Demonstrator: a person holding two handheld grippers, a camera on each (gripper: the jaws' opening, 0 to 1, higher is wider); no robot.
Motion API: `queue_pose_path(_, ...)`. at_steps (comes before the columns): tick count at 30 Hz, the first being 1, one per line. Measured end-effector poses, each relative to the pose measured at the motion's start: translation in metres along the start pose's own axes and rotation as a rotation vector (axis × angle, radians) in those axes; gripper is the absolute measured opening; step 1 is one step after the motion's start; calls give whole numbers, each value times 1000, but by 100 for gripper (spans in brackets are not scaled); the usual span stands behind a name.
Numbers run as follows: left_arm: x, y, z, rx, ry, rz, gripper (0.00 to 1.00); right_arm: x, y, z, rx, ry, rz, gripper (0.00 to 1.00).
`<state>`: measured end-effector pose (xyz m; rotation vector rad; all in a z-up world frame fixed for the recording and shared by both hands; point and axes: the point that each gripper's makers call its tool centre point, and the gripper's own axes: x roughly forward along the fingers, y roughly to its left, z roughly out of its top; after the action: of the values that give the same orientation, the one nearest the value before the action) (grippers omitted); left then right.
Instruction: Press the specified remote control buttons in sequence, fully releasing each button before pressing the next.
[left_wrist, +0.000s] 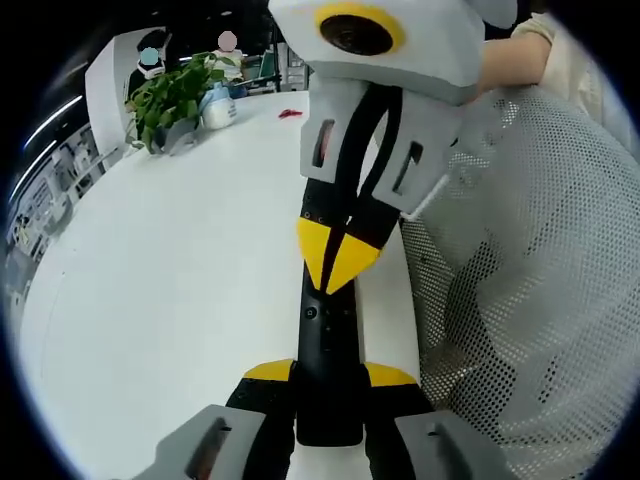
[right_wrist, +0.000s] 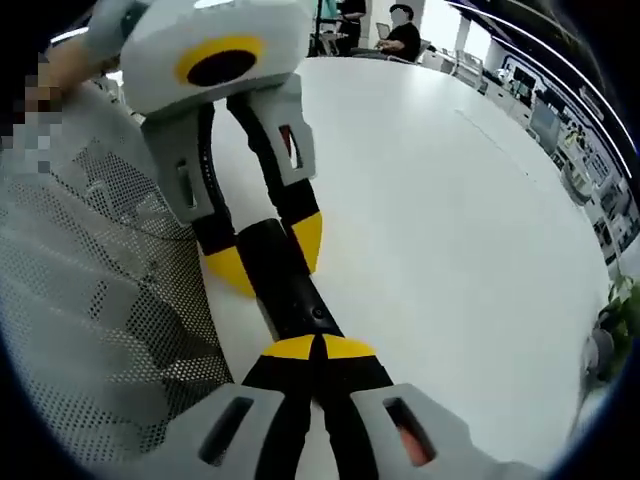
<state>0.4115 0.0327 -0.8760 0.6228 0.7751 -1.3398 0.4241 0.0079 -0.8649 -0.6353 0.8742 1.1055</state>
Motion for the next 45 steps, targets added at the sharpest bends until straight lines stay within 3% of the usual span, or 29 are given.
queue_pose_path(4, 0, 0, 0, -2, -3, 2, 25, 1, -3, -6, -2, 56, -20, 0)
queue_pose_path(5, 0, 0, 0, -1, -3, 3, 25, 1, -2, -2, 4, 28, -18, 0)
queue_pose_path(11, 0, 0, 0, -4, -5, 1, 25, 0, -3, -6, 56, 28, 7, 0)
queue_pose_path(19, 0, 0, 0, -6, -5, 2, 25, 0, -5, -8, 198, -23, 32, 0)
queue_pose_path(25, 0, 0, 0, -4, -1, 3, 25, 1, -2, -6, 145, 5, 11, 0)
queue_pose_path(31, 0, 0, 0, -5, 1, 5, 25, 0, -2, -6, 113, -18, 2, 0)
queue_pose_path(35, 0, 0, 0, -10, -2, 6, 25, 0, -1, -4, -8, 24, -21, 0)
queue_pose_path(41, 1, 1, 1, -49, 1, 5, 25, 1, 13, -3, -45, 28, 28, 0)
queue_pose_path(45, 1, 1, 1, -45, 6, 4, 25, 3, 16, -3, -102, 31, 23, 0)
